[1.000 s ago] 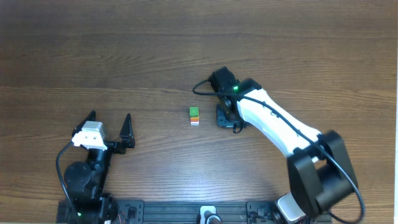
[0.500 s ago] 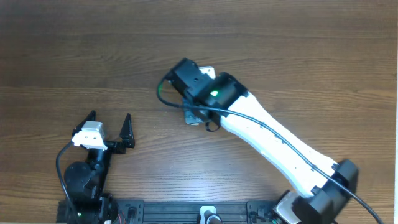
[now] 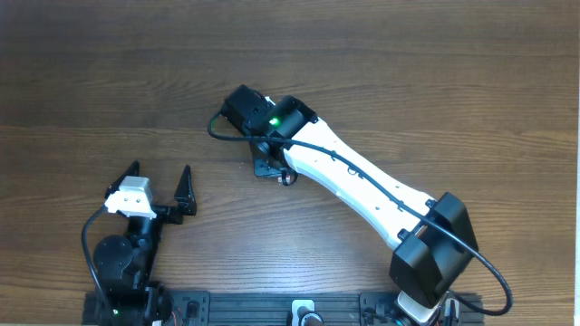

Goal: Stack Cubes

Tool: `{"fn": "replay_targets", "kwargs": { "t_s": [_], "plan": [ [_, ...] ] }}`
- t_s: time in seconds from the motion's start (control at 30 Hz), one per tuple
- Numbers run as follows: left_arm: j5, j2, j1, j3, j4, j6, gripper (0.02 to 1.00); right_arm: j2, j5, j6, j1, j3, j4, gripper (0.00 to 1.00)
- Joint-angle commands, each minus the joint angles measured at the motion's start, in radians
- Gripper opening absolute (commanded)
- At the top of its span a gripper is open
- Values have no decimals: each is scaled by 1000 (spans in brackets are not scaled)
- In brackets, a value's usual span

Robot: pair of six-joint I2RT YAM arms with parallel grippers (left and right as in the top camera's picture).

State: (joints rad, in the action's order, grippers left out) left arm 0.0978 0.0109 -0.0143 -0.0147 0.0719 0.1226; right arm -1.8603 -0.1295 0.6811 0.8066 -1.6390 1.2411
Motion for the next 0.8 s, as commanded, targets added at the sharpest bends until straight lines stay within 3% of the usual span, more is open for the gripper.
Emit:
{"fn": "replay_targets", "kwargs": {
  "t_s": [0.03,0.8],
  "plan": [
    [-5,-5,5,9,-3,-18,1000,-30,3,14,-8,-28,-10,62],
    [-5,-5,5,9,-3,-18,1000,-40,32,14,-35,-1,-35,60]
  ]
}}
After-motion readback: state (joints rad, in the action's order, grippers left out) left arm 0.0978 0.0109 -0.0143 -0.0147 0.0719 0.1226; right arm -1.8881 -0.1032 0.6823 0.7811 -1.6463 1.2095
